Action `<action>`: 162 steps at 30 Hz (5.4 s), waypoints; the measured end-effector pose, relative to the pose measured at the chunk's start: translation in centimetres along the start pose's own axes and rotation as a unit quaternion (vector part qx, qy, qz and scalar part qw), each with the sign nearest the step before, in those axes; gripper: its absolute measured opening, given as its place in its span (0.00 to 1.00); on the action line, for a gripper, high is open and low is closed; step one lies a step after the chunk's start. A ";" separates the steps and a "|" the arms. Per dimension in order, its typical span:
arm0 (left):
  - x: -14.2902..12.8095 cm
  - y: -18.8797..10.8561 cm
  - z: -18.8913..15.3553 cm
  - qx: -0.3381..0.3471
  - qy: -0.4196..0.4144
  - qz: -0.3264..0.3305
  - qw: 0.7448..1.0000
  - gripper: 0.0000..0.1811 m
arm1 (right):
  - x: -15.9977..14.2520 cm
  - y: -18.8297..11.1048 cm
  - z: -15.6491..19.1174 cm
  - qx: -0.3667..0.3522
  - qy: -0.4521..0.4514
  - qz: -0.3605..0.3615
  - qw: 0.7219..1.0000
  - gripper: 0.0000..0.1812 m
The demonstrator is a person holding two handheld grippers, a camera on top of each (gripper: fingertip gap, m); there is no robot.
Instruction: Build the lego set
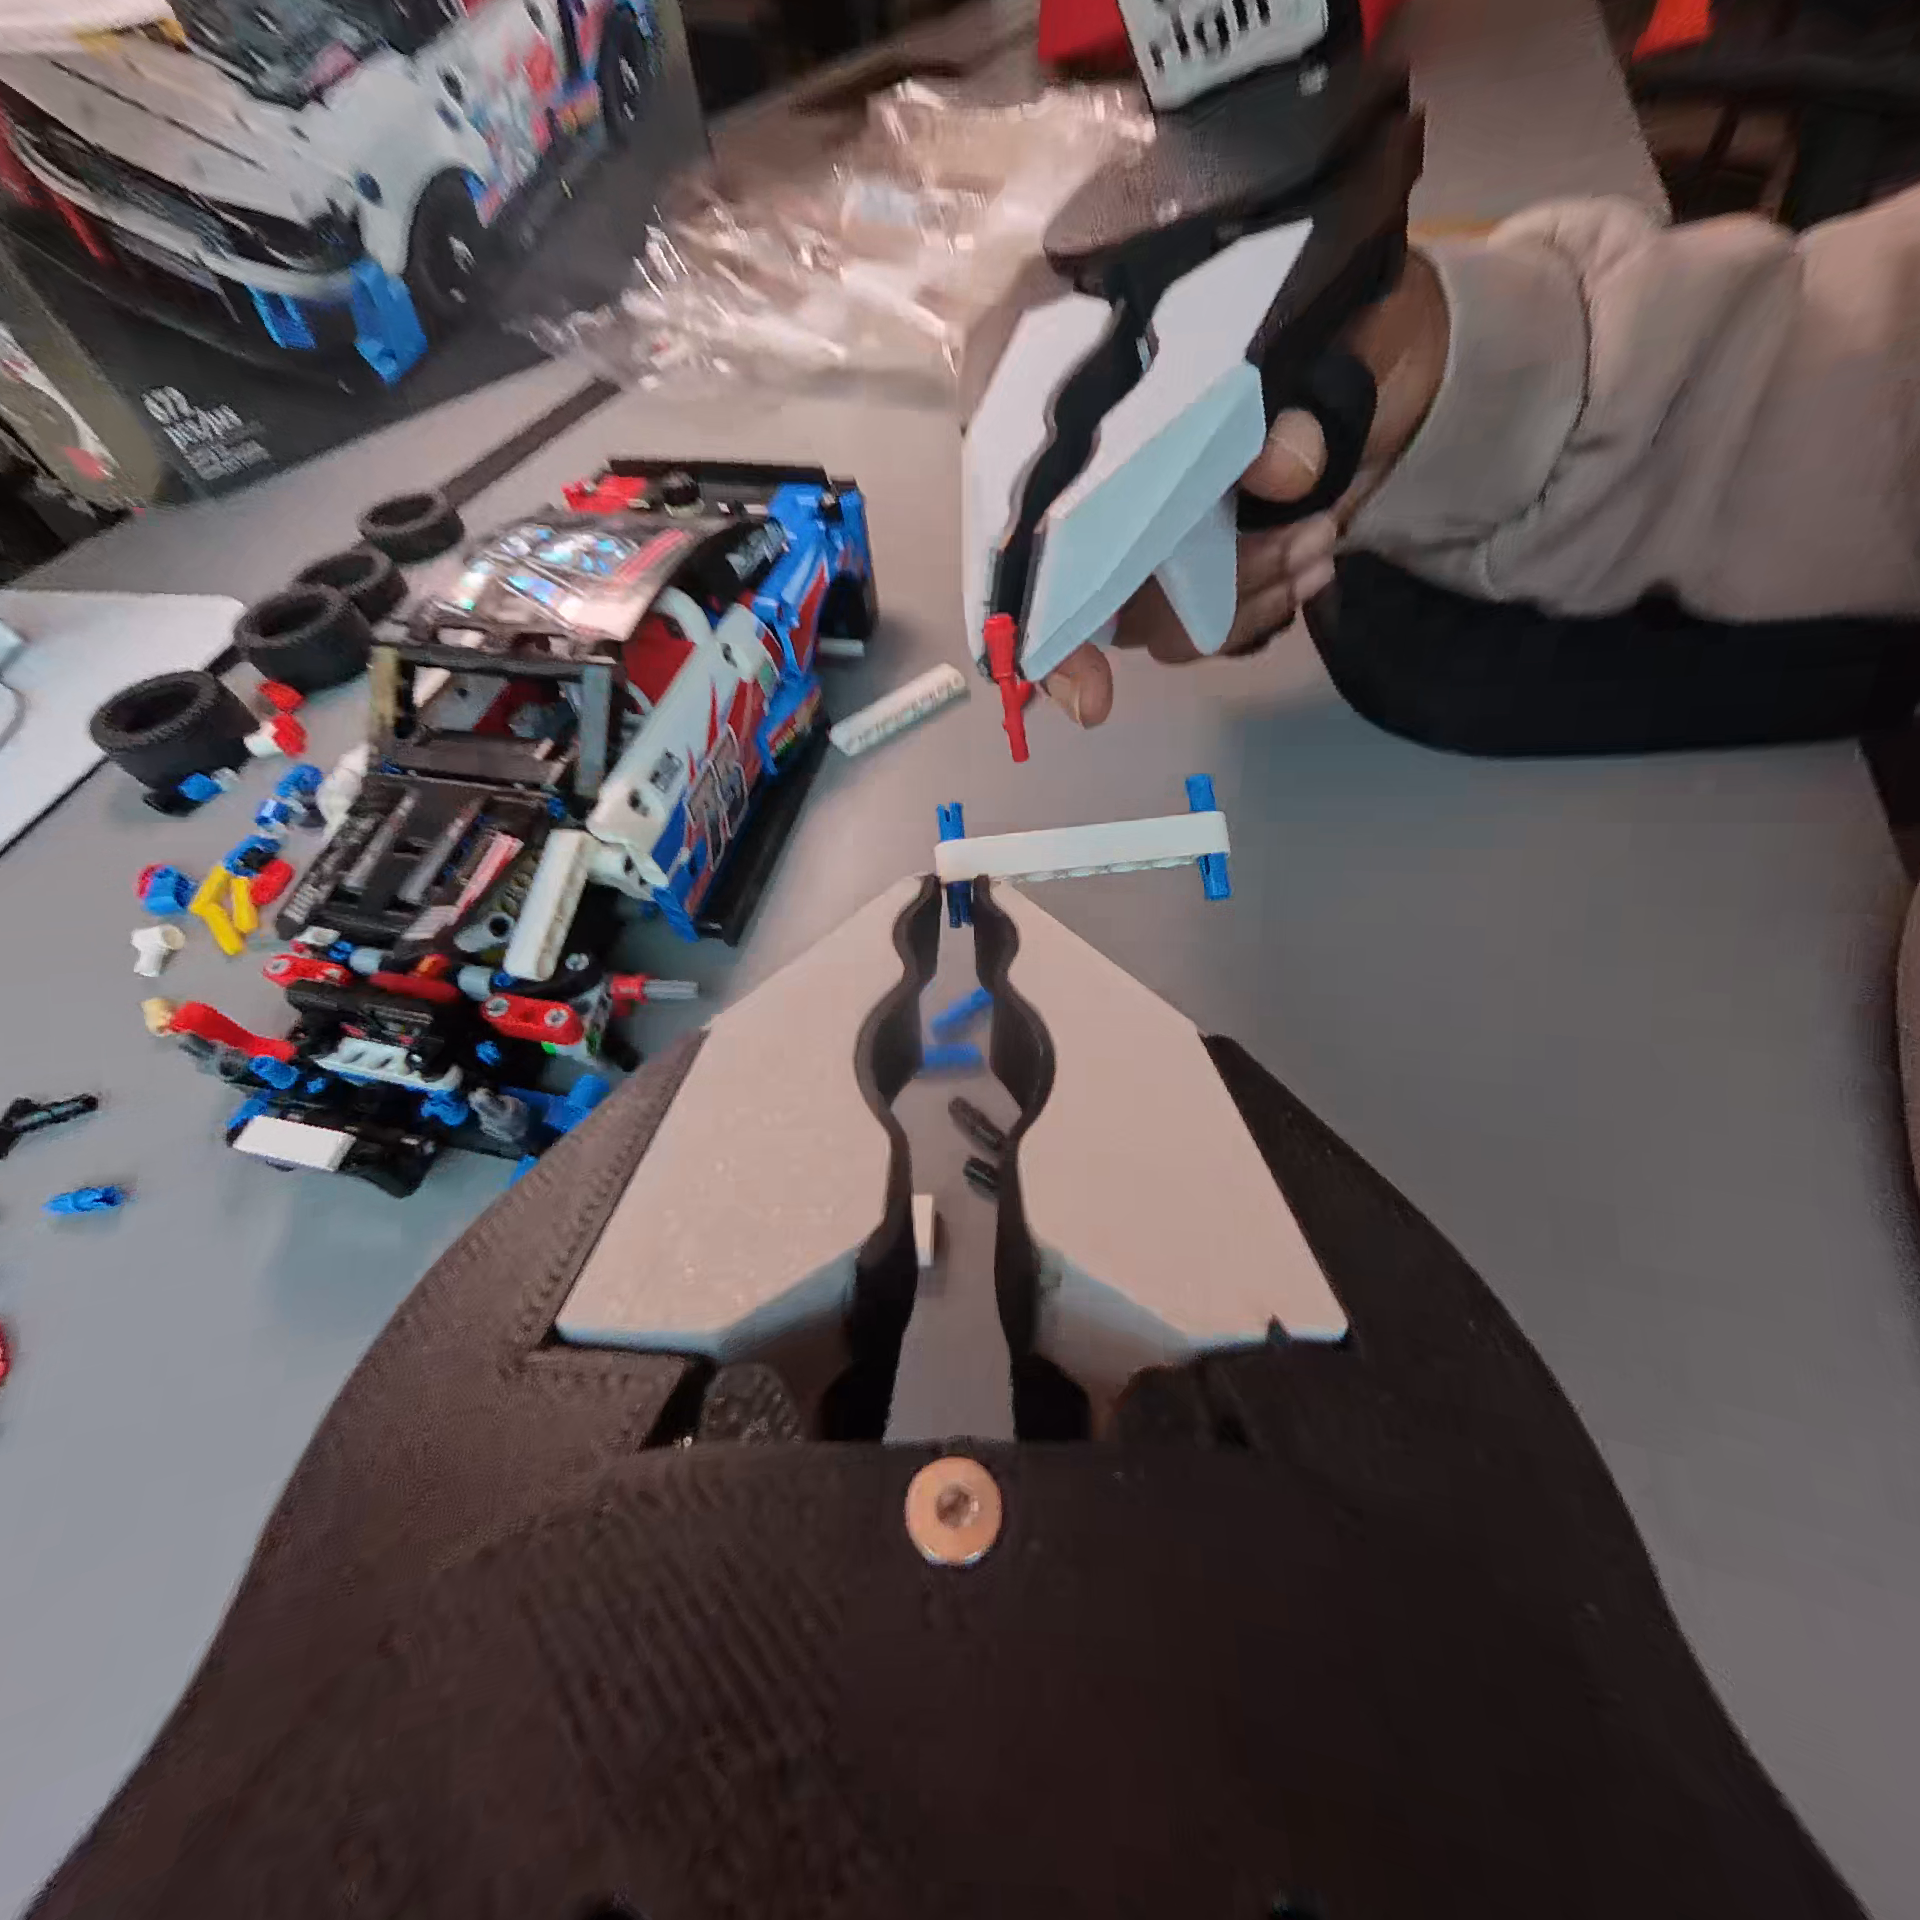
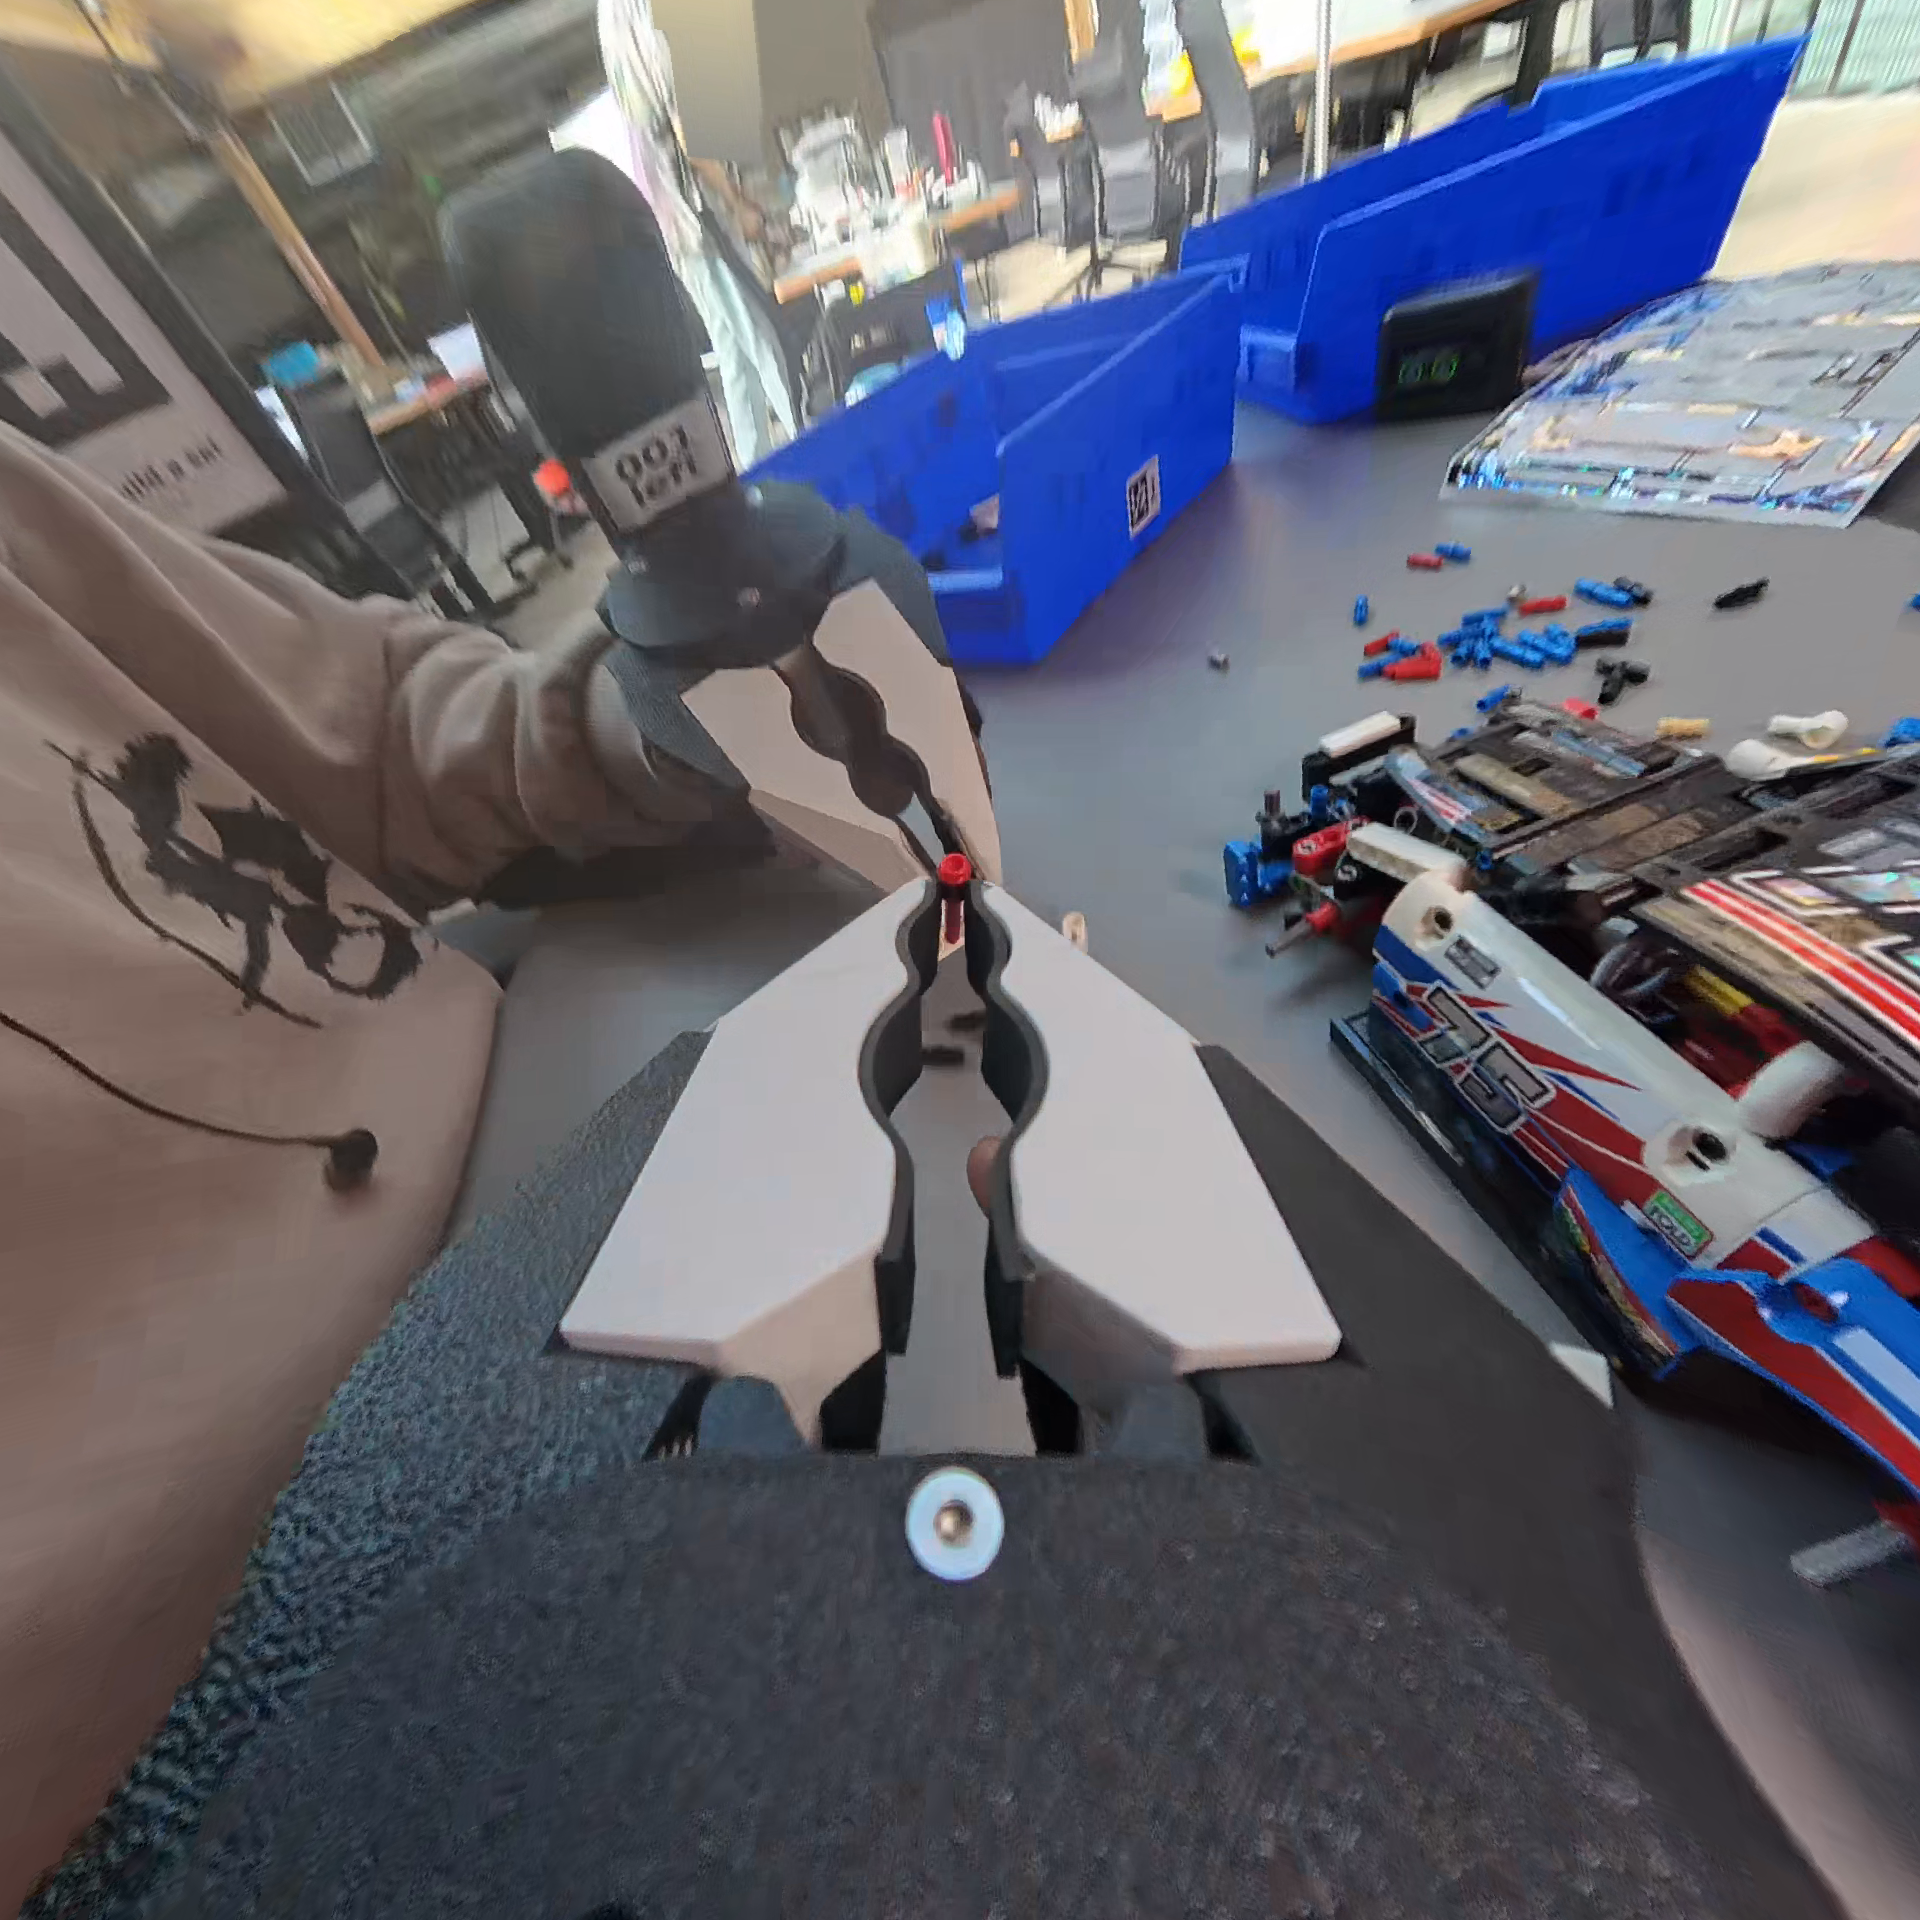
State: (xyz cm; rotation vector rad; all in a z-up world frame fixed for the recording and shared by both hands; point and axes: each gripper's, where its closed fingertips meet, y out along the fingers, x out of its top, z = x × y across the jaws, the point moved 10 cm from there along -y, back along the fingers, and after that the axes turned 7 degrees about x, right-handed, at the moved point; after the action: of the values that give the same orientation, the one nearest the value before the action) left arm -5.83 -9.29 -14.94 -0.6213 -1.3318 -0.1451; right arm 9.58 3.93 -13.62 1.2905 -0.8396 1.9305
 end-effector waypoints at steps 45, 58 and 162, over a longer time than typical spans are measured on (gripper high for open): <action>1.3 -1.1 0.9 0.136 -0.052 -0.038 0.989 0.01 | 1.7 5.0 3.2 -0.271 -0.162 0.066 0.947 0.24; 0.6 -1.4 2.1 0.004 -0.224 -0.057 0.973 0.09 | 0.3 5.8 2.8 -0.259 -0.296 0.124 0.911 0.13; -0.9 -1.1 3.4 -0.198 -0.409 -0.096 0.886 0.03 | 0.2 1.7 1.8 -0.128 -0.215 0.024 0.968 0.11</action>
State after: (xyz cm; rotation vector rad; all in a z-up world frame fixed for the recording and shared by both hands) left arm -9.47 -8.73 -15.08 -0.9515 -2.2186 -0.3472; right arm 9.09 1.58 -13.13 1.5593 -1.2988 1.5297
